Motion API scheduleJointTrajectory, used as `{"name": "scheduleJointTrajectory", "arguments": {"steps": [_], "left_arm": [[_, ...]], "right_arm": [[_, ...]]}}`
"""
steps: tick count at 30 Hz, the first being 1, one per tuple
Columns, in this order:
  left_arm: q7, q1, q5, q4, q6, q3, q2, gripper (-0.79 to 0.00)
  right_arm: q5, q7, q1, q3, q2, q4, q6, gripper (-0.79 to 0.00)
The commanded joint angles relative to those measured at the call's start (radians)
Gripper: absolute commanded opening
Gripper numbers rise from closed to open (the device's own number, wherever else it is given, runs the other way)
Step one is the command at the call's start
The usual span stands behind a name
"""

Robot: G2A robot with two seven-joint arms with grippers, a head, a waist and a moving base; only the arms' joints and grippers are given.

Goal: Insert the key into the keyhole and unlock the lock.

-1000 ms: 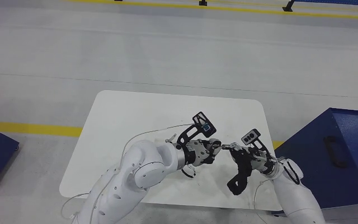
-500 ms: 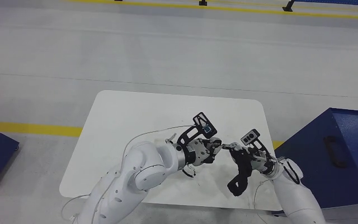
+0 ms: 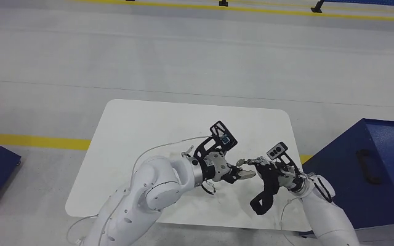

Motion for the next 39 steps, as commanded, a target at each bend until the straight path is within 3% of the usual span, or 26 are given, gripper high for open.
{"name": "scheduleJointTrajectory", "arguments": {"steps": [1, 6, 17, 23, 26, 31, 33, 39], "left_arm": [[0.012, 0.010, -0.039, 0.003, 0.011, -0.005, -0.001, 0.000], [0.040, 0.024, -0.214, 0.029, 0.068, -0.028, -0.010, 0.000], [0.040, 0.030, -0.225, 0.032, 0.071, -0.026, -0.011, 0.000], [-0.015, 0.019, -0.438, 0.053, 0.278, -0.059, -0.022, 0.000], [-0.030, 0.008, -0.445, 0.054, 0.284, -0.057, -0.023, -0.391], [-0.032, -0.004, -0.352, 0.048, 0.281, -0.033, -0.022, -0.477], [-0.028, -0.003, -0.305, 0.049, 0.273, -0.024, -0.021, -0.573], [-0.047, -0.005, -0.299, 0.045, 0.256, -0.021, -0.020, -0.677]], "right_arm": [[0.009, 0.000, 0.001, 0.001, -0.001, 0.005, -0.006, -0.785], [-0.005, -0.014, -0.001, 0.012, -0.001, 0.007, -0.079, -0.785], [-0.027, -0.061, -0.010, 0.018, -0.002, -0.016, -0.101, -0.785], [-0.044, -0.099, -0.041, 0.036, 0.001, -0.065, -0.131, -0.785], [-0.048, -0.105, -0.047, 0.041, 0.001, -0.074, -0.127, -0.785], [-0.048, -0.107, -0.049, 0.044, 0.002, -0.074, -0.109, -0.785], [-0.048, -0.107, -0.048, 0.043, 0.002, -0.069, -0.097, -0.785], [-0.046, -0.105, -0.039, 0.043, 0.002, -0.055, -0.071, -0.785]]}}
